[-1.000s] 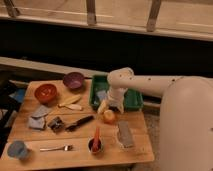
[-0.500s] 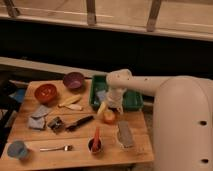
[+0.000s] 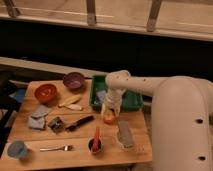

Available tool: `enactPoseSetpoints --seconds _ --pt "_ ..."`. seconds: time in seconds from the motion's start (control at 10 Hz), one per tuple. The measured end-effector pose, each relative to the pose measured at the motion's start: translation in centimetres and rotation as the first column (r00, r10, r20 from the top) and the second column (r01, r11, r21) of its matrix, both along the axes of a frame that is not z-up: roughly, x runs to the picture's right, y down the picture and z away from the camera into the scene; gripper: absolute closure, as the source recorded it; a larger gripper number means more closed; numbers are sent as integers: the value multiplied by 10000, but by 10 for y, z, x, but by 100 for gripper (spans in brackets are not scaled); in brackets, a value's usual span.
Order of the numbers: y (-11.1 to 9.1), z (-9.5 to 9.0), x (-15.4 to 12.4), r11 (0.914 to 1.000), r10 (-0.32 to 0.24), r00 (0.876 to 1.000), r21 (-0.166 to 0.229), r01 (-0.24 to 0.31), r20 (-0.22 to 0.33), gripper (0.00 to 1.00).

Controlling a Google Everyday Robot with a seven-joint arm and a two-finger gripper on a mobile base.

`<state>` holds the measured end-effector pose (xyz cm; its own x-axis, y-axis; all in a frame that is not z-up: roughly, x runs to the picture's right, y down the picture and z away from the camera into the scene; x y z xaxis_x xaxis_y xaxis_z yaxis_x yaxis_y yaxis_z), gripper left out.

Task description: Place apple in plastic cup

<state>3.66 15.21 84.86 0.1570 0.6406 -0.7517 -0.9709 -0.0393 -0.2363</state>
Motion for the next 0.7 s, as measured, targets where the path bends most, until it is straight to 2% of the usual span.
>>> enactPoseSetpoints --seconds 0.3,0.4,0.5,0.7 --pt "0 -2 1 10000 62 10000 45 -62 77 94" --pt "-7 -7 5 9996 178 9998 203 -180 107 99" --pt "-15 -17 11 9988 286 9995 405 -292 150 100" --pt "-40 -48 15 9939 397 9982 1010 -441 447 100"
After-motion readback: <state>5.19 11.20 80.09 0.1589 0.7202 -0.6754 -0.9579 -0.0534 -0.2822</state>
